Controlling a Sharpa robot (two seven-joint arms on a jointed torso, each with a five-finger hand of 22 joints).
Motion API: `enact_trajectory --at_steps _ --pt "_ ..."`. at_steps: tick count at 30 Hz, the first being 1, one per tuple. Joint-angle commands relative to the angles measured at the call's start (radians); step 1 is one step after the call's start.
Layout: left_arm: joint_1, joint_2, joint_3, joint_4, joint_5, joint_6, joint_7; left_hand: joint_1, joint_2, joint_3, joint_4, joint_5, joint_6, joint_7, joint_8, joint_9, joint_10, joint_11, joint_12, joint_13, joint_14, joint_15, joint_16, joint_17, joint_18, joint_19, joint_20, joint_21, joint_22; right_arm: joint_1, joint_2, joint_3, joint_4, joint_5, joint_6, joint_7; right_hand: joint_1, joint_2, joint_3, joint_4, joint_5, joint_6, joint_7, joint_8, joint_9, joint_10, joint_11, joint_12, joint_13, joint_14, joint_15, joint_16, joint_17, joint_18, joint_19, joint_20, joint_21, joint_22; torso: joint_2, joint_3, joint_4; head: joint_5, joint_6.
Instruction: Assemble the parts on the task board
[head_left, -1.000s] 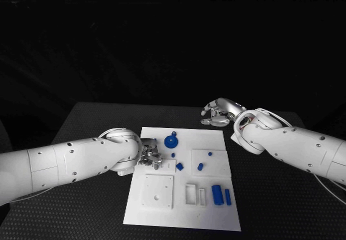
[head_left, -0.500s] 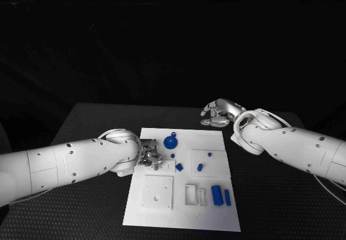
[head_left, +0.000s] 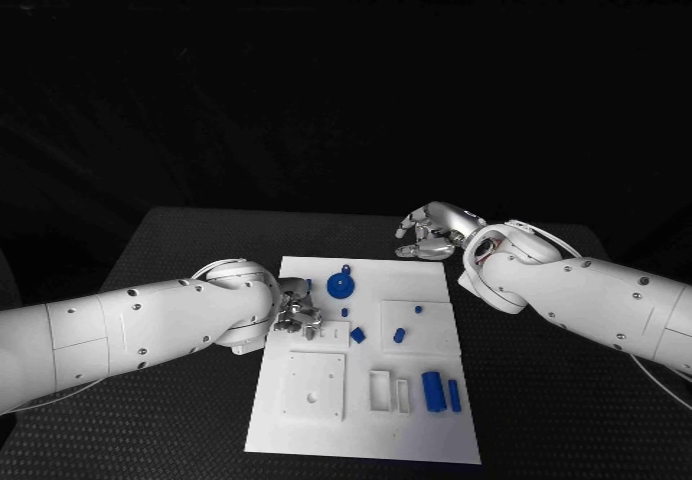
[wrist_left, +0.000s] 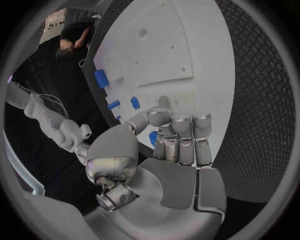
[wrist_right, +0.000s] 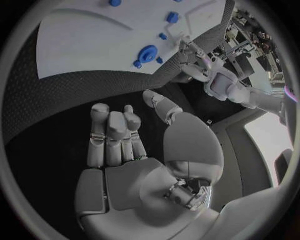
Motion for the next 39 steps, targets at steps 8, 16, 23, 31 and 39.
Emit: enact_trajectory --at_steps 8,16,23,31,39 --pt "0.016 -0.072 0.003 0.070 0.013 -0.101 0.046 0.007 -0.111 -0.010 0.078 -0.273 -0.001 -0.028 -0.036 -0.010 -0.058 -0.016 -0.041 -0.029 0.012 -0.020 -0.034 -0.028 0.017 -0.025 -0.145 -0.012 -0.027 -0.028 -0.024 -0.019 0.126 -0.163 0.091 -0.062 0.006 -0.018 -0.027 -0.035 -0.204 0.026 0.024 -0.005 -0.002 -0.072 0.015 0.004 -0.001 -0.018 0.004 -0.008 0.002 0.043 -0.018 0.012 -0.011 0.003 -0.002 -0.0020 0.0013 -0.003 -0.003" --pt "0.025 -0.121 0.003 0.113 0.106 -0.195 0.099 0.049 -0.254 0.018 0.135 -0.342 -0.121 0.028 -0.093 -0.033 -0.202 0.040 -0.192 -0.113 -0.114 0.040 -0.164 -0.089 -0.015 -0.126 -0.108 -0.098 -0.073 -0.038 -0.025 -0.062 0.202 -0.262 0.117 -0.114 -0.005 -0.032 -0.038 -0.032 -0.262 0.031 0.023 -0.003 -0.001 -0.074 0.015 0.006 -0.002 -0.019 0.004 -0.007 0.002 0.043 -0.019 0.013 -0.012 0.004 -0.006 -0.0035 0.0001 -0.004 -0.004" --pt "0.025 -0.131 0.003 0.119 0.172 -0.222 0.118 0.145 -0.289 -0.012 0.164 -0.340 -0.170 0.057 -0.090 -0.025 -0.237 0.072 -0.327 -0.238 -0.154 0.104 -0.278 -0.153 -0.037 -0.185 -0.044 -0.172 -0.121 -0.055 -0.006 -0.098 0.235 -0.334 0.128 -0.170 -0.020 -0.052 -0.049 -0.020 -0.279 0.055 0.016 0.011 0.005 -0.072 0.008 0.011 -0.001 -0.016 -0.001 -0.004 0.003 0.043 -0.018 0.011 -0.011 0.005 -0.006 -0.0068 -0.0013 -0.006 -0.002" --pt "0.025 -0.132 0.003 0.121 0.183 -0.244 0.123 0.157 -0.285 -0.019 0.176 -0.340 -0.172 0.057 -0.086 -0.024 -0.230 0.072 -0.338 -0.255 -0.151 0.107 -0.284 -0.156 -0.035 -0.184 -0.041 -0.174 -0.125 -0.079 0.028 -0.112 0.237 -0.406 0.134 -0.203 -0.031 -0.060 -0.054 0.000 -0.280 0.083 0.005 0.024 0.012 -0.064 -0.001 0.026 0.007 -0.007 -0.009 0.006 0.006 0.043 -0.010 0.005 -0.004 0.009 -0.005 -0.0100 0.0004 -0.007 -0.003" --pt "0.025 -0.131 0.003 0.120 0.198 -0.254 0.135 0.160 -0.285 -0.023 0.180 -0.340 -0.174 0.058 -0.086 -0.024 -0.227 0.072 -0.340 -0.261 -0.150 0.107 -0.286 -0.156 -0.034 -0.183 -0.040 -0.175 -0.126 -0.095 0.075 -0.122 0.205 -0.470 0.139 -0.219 -0.043 -0.067 -0.053 0.021 -0.280 0.096 0.000 0.029 0.014 -0.058 -0.006 0.037 0.013 -0.002 -0.013 0.011 0.007 0.043 -0.005 0.001 0.000 0.010 -0.004 -0.0093 0.0005 -0.011 -0.006"
